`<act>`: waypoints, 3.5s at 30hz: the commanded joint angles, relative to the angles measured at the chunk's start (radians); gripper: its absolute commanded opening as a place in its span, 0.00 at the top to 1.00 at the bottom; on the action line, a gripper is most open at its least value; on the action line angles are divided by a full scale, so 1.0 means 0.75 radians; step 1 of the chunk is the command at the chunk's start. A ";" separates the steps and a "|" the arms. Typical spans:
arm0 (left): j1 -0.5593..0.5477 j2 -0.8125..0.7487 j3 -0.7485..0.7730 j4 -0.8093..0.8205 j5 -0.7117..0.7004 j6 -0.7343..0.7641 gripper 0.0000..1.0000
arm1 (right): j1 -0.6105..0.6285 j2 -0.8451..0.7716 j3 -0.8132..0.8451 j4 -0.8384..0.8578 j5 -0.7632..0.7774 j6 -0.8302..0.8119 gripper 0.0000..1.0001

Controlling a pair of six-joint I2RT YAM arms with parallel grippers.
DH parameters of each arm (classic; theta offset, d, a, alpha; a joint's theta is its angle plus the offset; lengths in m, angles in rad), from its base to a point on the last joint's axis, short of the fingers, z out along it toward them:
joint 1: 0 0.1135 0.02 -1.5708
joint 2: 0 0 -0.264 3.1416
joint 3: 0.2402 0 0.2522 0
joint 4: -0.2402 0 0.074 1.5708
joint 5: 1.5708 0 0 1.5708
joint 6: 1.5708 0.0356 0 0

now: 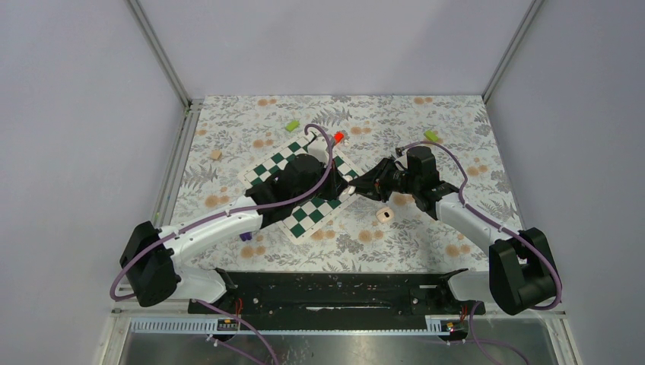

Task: Insert the wireless bluetooth earbuds into the charging case
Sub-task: Place the earbud in the charging case.

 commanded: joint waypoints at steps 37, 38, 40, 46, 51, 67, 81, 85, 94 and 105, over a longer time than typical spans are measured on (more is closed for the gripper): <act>0.005 -0.051 -0.046 0.059 -0.026 -0.103 1.00 | 0.003 -0.008 0.010 0.081 -0.033 0.011 1.00; 0.005 -0.048 -0.050 0.065 -0.028 -0.108 1.00 | 0.004 -0.007 0.010 0.081 -0.033 0.011 1.00; 0.006 -0.043 -0.060 0.078 -0.025 -0.115 1.00 | 0.004 -0.009 0.011 0.081 -0.033 0.010 1.00; 0.006 -0.039 -0.088 0.106 -0.053 -0.138 1.00 | 0.003 -0.009 0.011 0.081 -0.035 0.011 1.00; 0.004 -0.038 -0.100 0.092 -0.109 -0.133 1.00 | 0.003 -0.011 0.012 0.081 -0.036 0.013 1.00; 0.006 -0.085 -0.034 0.005 -0.138 -0.097 0.77 | 0.003 -0.023 0.002 0.085 -0.031 0.013 1.00; 0.004 -0.149 -0.020 0.010 -0.154 -0.072 0.76 | 0.003 -0.026 -0.005 0.084 -0.028 0.011 1.00; 0.004 -0.148 -0.018 0.016 -0.137 -0.069 0.71 | 0.004 -0.030 -0.005 0.091 -0.030 0.010 1.00; 0.073 -0.202 -0.032 0.017 -0.124 -0.101 0.73 | 0.003 -0.042 0.039 0.091 -0.133 -0.232 1.00; 0.299 -0.214 -0.021 -0.019 0.529 0.003 0.76 | 0.003 0.080 0.081 -0.024 -0.378 -0.733 1.00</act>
